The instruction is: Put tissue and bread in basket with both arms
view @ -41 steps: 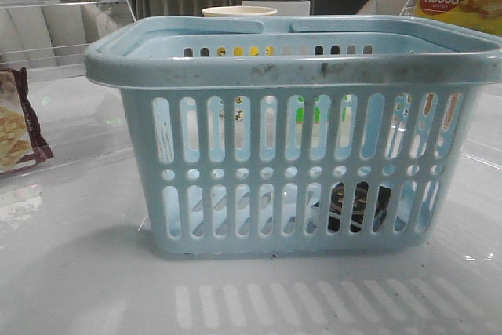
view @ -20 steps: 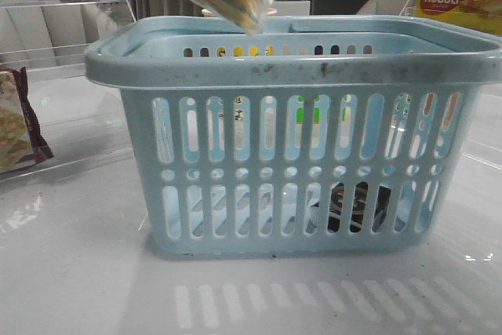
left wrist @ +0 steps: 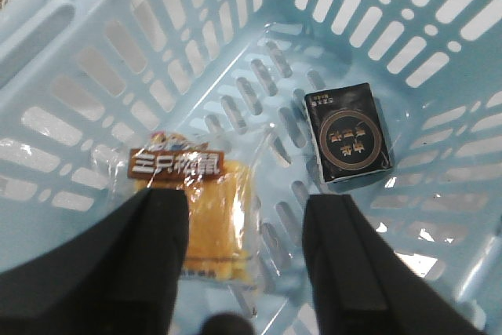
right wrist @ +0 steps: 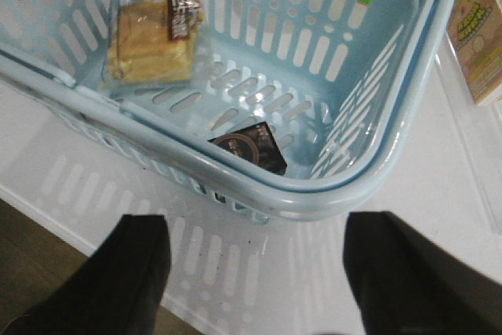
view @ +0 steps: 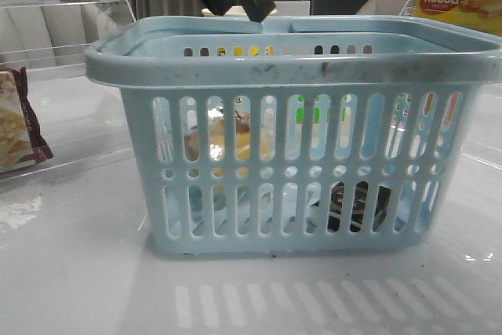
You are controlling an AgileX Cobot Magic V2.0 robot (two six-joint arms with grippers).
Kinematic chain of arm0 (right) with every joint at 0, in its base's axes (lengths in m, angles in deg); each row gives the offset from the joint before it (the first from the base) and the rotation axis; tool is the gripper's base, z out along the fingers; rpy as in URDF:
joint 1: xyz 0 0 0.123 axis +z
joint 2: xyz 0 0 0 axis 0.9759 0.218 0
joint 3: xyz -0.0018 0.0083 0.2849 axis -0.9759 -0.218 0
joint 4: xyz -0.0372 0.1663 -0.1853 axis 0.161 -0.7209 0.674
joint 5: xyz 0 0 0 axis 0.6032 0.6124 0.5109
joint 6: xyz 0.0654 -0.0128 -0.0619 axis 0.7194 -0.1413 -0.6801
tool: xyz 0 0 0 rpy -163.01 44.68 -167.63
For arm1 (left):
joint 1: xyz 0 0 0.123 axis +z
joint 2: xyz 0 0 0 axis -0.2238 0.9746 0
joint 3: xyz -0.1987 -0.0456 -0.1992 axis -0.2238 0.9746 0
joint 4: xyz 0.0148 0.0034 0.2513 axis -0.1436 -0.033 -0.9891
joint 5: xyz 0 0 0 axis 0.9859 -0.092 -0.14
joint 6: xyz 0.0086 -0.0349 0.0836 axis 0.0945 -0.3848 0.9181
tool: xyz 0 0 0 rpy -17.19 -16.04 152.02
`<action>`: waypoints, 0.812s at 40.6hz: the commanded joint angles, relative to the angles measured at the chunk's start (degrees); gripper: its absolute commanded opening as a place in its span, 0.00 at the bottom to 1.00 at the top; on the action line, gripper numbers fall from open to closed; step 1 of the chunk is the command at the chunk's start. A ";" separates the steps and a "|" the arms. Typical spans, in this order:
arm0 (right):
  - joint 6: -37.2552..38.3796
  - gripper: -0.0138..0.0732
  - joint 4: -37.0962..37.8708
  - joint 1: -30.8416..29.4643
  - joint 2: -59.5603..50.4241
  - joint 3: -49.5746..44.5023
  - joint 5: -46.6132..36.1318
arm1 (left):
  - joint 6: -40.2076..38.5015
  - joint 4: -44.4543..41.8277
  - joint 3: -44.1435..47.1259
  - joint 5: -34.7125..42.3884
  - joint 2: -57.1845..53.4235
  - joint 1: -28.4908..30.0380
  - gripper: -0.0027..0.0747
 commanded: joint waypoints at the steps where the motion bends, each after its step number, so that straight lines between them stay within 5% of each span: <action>1: -0.17 0.81 1.26 -0.38 -0.02 1.51 -3.73 | -0.04 1.58 -1.93 0.84 -5.80 -0.39 0.58; 13: -0.17 0.81 1.26 -0.38 -0.02 1.51 -3.73 | -0.04 5.50 4.26 -1.18 -18.97 -0.39 0.58; 33: -0.17 0.81 1.26 -0.38 -0.02 1.51 -3.73 | -3.12 1.98 30.62 -2.49 -49.38 -0.39 0.57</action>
